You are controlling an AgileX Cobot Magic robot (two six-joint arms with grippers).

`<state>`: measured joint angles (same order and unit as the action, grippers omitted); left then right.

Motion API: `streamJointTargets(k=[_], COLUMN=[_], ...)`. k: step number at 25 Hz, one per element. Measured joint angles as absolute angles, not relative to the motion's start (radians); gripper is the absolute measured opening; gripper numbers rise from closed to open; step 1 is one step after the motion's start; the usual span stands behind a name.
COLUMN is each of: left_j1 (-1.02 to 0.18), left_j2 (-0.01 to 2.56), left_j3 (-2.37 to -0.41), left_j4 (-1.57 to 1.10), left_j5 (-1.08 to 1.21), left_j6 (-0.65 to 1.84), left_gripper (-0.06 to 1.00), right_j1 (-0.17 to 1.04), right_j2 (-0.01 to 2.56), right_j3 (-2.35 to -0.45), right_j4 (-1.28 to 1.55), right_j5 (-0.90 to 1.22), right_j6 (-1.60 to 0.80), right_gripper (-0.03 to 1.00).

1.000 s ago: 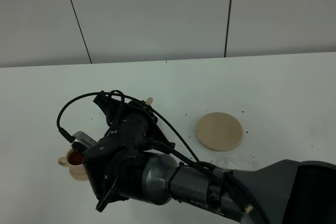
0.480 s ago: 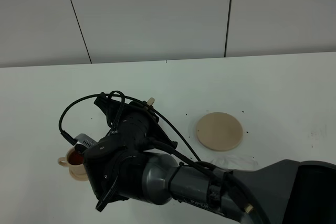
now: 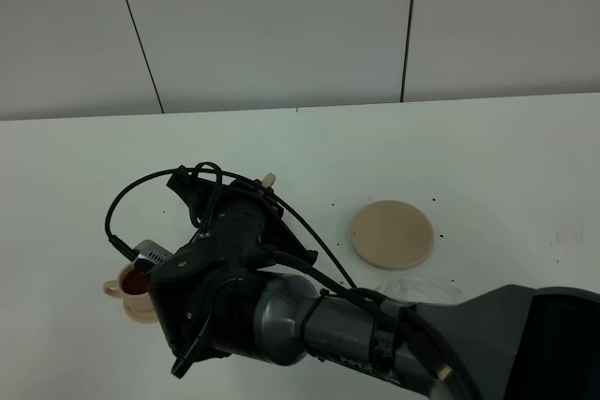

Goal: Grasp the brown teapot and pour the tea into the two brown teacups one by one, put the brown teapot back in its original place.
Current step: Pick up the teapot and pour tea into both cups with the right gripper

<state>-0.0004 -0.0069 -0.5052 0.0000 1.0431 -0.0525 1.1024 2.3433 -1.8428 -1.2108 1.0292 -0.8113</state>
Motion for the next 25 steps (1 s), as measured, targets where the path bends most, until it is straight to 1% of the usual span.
streamJointTargets(k=[8,25], left_j1=[0.000,0.000], left_j2=[-0.007,-0.007], left_j3=[-0.505,-0.505], left_j4=[0.000,0.000], left_j5=[1.043,1.043], left_j6=[-0.053,-0.053], left_gripper=[0.25,0.25], right_j1=[1.102,1.103], right_j2=[2.343,2.343], right_j3=[-1.843,-1.842], right_j4=[-1.247,-1.291], right_j5=[0.985,0.974], right_j6=[-0.810,-0.792], right_gripper=[0.10,0.10])
